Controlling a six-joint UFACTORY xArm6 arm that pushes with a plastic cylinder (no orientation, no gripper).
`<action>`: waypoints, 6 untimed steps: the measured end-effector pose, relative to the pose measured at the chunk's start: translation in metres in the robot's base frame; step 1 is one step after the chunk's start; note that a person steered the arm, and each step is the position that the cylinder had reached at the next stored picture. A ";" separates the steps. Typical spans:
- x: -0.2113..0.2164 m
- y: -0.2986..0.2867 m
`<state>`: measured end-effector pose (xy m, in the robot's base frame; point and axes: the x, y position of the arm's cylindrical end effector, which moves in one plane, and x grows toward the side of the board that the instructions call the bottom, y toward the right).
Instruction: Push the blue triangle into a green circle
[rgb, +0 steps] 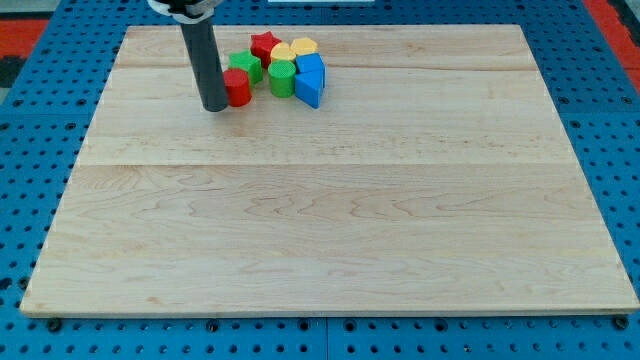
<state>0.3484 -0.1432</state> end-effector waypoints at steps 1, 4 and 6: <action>-0.009 -0.009; 0.026 0.006; 0.029 0.162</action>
